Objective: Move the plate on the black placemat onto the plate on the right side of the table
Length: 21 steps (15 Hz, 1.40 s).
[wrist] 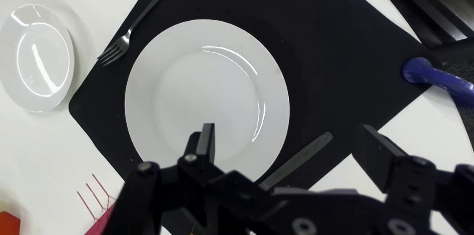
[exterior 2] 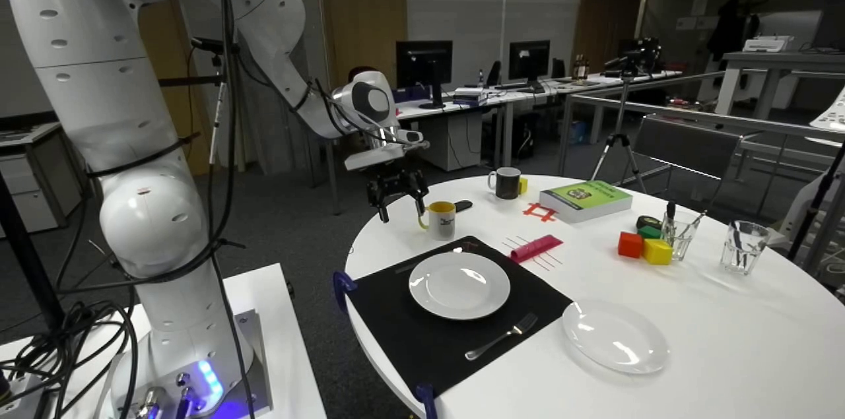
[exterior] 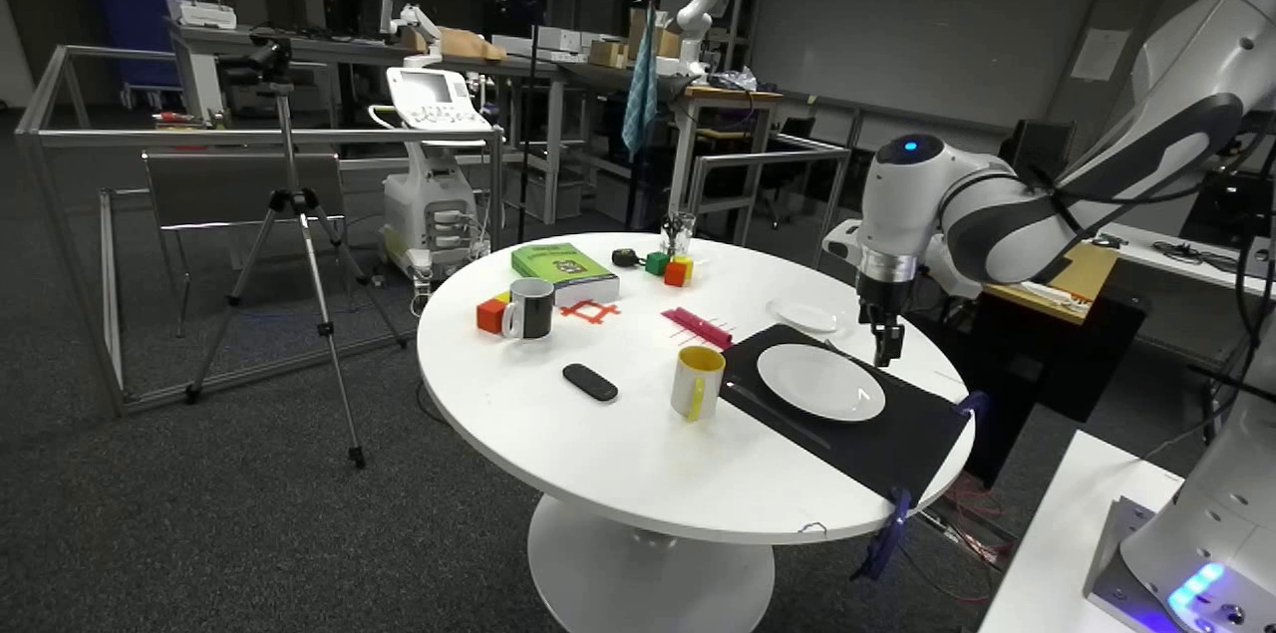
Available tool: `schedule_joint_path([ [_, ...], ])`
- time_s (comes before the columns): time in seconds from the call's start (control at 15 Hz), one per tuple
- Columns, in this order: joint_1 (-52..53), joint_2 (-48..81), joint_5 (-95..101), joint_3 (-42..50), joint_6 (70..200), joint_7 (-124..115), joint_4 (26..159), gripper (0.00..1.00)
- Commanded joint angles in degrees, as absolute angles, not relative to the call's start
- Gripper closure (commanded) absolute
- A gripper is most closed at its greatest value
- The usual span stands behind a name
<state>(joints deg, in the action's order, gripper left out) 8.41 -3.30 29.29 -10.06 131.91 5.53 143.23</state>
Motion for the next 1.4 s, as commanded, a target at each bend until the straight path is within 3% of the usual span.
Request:
schedule_joint_path([
  [0.0, 9.81, -0.93, 35.21, -11.87, 131.18, -0.96, 143.34, 0.00],
  [1.33, 12.28, 14.81, 72.54, -9.80, 136.62, -26.66, 140.93, 0.00],
])
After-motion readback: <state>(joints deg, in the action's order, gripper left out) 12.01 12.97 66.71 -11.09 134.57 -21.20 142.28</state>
